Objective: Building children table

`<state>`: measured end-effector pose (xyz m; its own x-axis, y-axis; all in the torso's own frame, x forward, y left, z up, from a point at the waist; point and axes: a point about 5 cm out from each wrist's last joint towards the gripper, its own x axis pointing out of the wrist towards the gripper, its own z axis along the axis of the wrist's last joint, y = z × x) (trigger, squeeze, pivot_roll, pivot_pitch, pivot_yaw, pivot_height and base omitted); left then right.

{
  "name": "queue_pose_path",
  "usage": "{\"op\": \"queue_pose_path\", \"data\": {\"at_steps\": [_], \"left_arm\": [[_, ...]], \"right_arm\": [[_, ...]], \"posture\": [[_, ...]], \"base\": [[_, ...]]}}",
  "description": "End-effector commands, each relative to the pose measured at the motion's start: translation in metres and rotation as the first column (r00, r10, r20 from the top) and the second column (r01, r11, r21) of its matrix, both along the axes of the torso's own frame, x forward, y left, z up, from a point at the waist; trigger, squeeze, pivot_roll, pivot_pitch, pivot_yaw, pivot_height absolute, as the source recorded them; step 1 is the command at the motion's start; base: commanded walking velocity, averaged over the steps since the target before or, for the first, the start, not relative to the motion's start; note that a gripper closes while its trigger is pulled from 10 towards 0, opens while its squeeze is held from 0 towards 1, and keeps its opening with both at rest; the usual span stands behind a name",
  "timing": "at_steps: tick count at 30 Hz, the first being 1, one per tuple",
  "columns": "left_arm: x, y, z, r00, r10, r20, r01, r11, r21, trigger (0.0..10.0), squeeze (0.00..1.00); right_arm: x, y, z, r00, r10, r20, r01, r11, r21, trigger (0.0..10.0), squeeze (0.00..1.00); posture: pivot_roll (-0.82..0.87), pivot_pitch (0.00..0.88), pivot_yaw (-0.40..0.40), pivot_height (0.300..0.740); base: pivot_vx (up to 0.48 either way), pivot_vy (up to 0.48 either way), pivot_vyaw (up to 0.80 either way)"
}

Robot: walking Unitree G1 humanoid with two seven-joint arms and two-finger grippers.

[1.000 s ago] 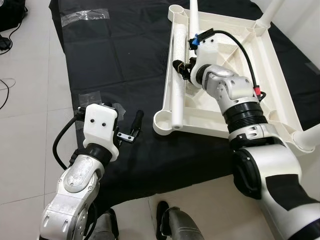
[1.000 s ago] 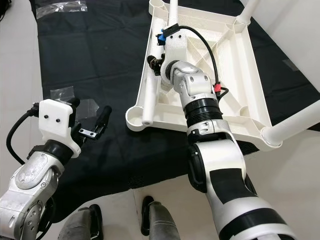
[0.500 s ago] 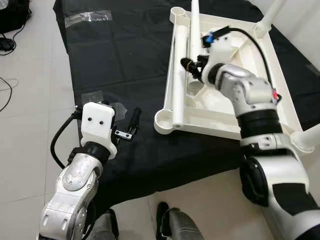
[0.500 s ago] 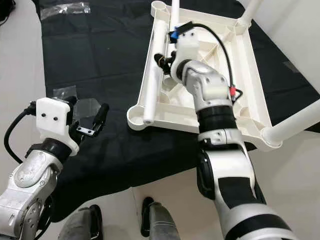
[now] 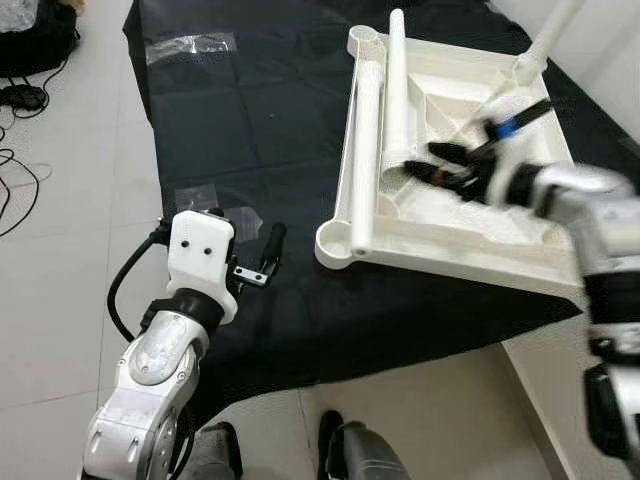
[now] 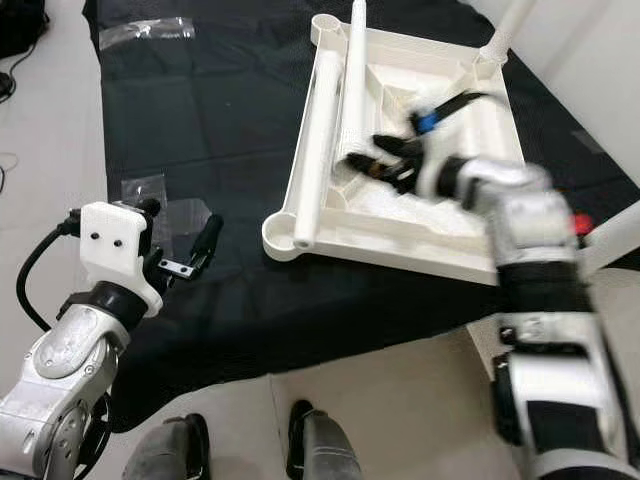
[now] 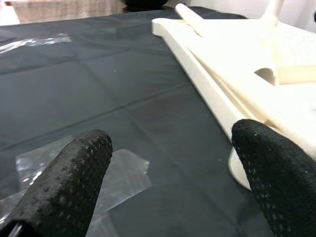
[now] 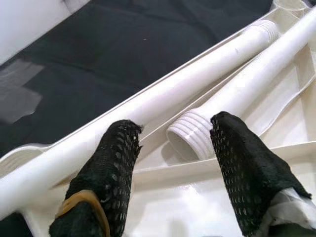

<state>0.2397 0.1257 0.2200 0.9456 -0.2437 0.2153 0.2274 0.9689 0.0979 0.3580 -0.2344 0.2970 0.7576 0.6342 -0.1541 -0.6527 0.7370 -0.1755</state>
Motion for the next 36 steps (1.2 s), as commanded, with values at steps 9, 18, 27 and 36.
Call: {"op": "queue_pose_path", "data": {"at_steps": [9, 18, 27, 36], "left_arm": [[-0.001, 0.000, -0.006, 1.000, -0.009, -0.019, 0.009, 1.000, 0.003, 10.0, 0.00], [-0.007, -0.005, -0.011, 0.999, -0.028, -0.041, 0.027, 1.000, -0.007, 10.0, 0.00], [-0.008, -0.007, -0.010, 0.999, -0.018, -0.035, 0.017, 1.000, -0.014, 10.0, 0.00], [-0.009, -0.006, -0.010, 0.999, -0.006, -0.034, 0.005, 1.000, -0.015, 10.0, 0.00]], "right_arm": [[0.006, 0.016, -0.001, 0.995, -0.066, -0.075, 0.074, 0.991, 0.115, 10.0, 0.00], [0.018, 0.059, -0.035, 0.917, -0.135, -0.376, 0.217, 0.958, 0.185, 10.0, 0.00], [0.035, 0.064, -0.021, 0.873, -0.274, -0.403, 0.370, 0.911, 0.182, 10.0, 0.00], [0.032, 0.076, -0.031, 0.830, -0.260, -0.494, 0.375, 0.915, 0.149, 10.0, 0.00]], "posture": [[-0.02, 0.187, -0.083, 0.740], [-0.01, 0.189, -0.092, 0.740], [-0.02, 0.189, -0.111, 0.740], [-0.02, 0.195, -0.122, 0.740]], "base": [[0.000, 0.000, 0.00], [0.000, 0.000, 0.00], [0.000, 0.000, 0.00], [0.000, 0.000, 0.00]]}}
